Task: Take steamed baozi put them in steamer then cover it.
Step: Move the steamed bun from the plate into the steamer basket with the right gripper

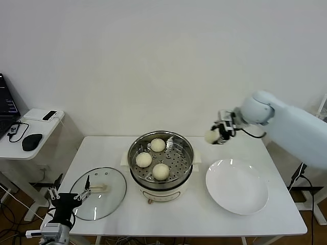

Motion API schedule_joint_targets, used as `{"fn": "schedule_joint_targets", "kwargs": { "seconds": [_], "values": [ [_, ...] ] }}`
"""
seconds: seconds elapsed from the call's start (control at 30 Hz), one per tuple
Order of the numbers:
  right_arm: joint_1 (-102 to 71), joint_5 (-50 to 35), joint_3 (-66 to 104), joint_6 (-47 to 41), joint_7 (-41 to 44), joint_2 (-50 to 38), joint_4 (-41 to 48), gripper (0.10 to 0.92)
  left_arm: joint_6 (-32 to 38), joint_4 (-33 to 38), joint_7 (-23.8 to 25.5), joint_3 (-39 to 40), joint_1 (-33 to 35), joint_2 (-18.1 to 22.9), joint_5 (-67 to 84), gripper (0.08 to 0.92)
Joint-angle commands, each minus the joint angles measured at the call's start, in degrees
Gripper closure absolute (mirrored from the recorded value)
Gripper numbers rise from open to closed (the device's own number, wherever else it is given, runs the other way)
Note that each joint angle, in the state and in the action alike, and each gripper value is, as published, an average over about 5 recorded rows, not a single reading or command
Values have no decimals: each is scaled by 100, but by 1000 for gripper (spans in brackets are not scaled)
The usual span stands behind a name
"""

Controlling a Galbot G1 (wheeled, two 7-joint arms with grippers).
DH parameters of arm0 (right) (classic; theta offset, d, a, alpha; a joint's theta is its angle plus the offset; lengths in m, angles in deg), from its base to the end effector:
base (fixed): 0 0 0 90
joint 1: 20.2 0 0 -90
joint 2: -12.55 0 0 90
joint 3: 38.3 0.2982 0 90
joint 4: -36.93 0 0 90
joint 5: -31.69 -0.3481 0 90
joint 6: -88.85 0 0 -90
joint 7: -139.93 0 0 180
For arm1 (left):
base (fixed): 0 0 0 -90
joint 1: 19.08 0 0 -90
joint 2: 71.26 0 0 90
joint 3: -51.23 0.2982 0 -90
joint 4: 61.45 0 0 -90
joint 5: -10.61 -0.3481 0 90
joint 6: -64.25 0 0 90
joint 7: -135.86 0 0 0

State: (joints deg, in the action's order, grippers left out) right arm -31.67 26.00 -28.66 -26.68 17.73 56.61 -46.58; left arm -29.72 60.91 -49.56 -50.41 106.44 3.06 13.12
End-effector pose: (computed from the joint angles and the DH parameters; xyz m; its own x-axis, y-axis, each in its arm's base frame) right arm 0.4817 -0.0054 -0.0386 -0.4032 -0.2747 0.8729 -0.8968 -0.0715 -0.4367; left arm 0.1811 0.0874 -0.2419 -0.9896 -0.1297 0.0620 -0.1056 0.9486 0.2983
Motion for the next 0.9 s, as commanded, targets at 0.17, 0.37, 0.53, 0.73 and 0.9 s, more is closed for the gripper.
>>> {"fn": "schedule_joint_targets", "kwargs": {
  "seconds": [0.17, 0.37, 0.53, 0.73, 0.9],
  "values": [
    [494, -1557, -993, -1000, -941, 1570, 1, 448, 15, -18, -2, -12, 6, 16, -7, 177],
    [246, -1563, -1205, -1199, -1190, 1844, 266, 448, 16, 4, -1, -32, -2, 25, 0, 177],
    [69, -1419, -1247, -1313, -1244, 1873, 419, 443, 18, 12, -1, -50, -10, 17, 11, 177],
    [-33, -1212, -1279, -1329, -1232, 1809, 490, 440, 17, -6, -1, -63, -38, 10, 32, 177],
    [-99, -1043, -1251, -1294, -1228, 1803, 541, 440, 16, 0, 0, -54, -45, 13, 31, 177]
  ]
}}
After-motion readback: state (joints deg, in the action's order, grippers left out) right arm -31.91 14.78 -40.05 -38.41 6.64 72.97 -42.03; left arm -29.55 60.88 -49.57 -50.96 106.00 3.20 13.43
